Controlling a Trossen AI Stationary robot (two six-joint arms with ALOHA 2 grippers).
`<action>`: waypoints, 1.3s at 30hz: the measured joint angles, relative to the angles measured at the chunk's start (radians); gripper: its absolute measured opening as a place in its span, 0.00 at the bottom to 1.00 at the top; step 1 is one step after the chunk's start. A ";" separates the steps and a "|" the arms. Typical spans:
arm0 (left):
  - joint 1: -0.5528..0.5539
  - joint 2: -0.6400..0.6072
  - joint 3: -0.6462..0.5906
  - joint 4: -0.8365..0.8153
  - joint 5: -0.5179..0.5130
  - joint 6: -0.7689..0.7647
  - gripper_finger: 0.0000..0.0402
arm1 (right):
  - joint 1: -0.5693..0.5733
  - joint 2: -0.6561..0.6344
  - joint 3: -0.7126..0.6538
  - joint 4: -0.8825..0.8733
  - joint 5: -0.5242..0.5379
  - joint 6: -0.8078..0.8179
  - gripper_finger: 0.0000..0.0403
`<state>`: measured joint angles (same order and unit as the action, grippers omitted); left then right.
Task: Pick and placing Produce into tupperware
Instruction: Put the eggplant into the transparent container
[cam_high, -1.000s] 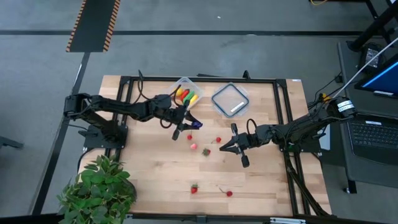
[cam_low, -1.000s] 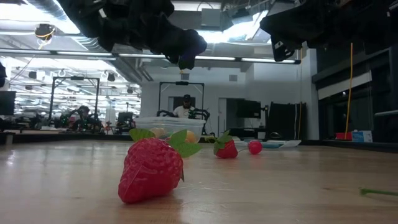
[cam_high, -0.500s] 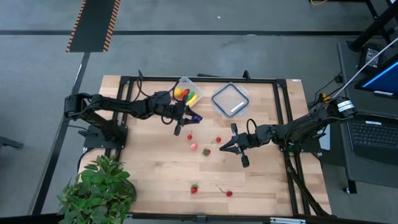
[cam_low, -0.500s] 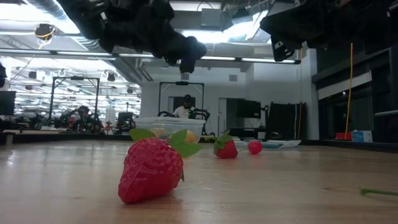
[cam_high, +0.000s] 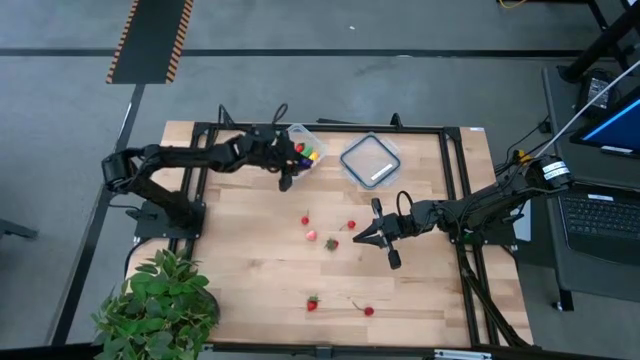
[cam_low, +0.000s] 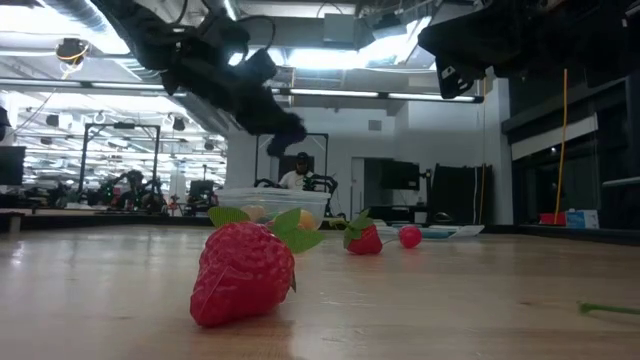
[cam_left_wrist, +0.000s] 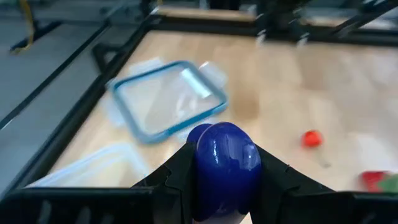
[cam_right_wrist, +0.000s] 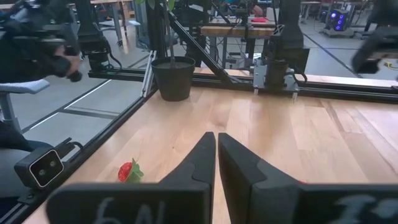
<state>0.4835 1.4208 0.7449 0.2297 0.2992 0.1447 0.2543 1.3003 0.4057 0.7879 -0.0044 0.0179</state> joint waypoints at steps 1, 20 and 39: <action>0.016 0.000 0.009 -0.023 -0.004 0.007 0.25 | 0.000 0.000 0.000 0.000 0.000 0.000 0.06; 0.130 0.111 0.291 -0.476 -0.176 0.097 0.25 | -0.003 0.000 0.000 0.002 0.011 -0.036 0.06; 0.174 0.532 0.713 -0.803 -0.233 0.040 0.25 | -0.003 0.000 0.000 -0.009 0.011 -0.025 0.06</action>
<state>0.6575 1.9529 1.4582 -0.5730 0.0662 0.1848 0.2516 1.3003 0.4053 0.7788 0.0067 -0.0074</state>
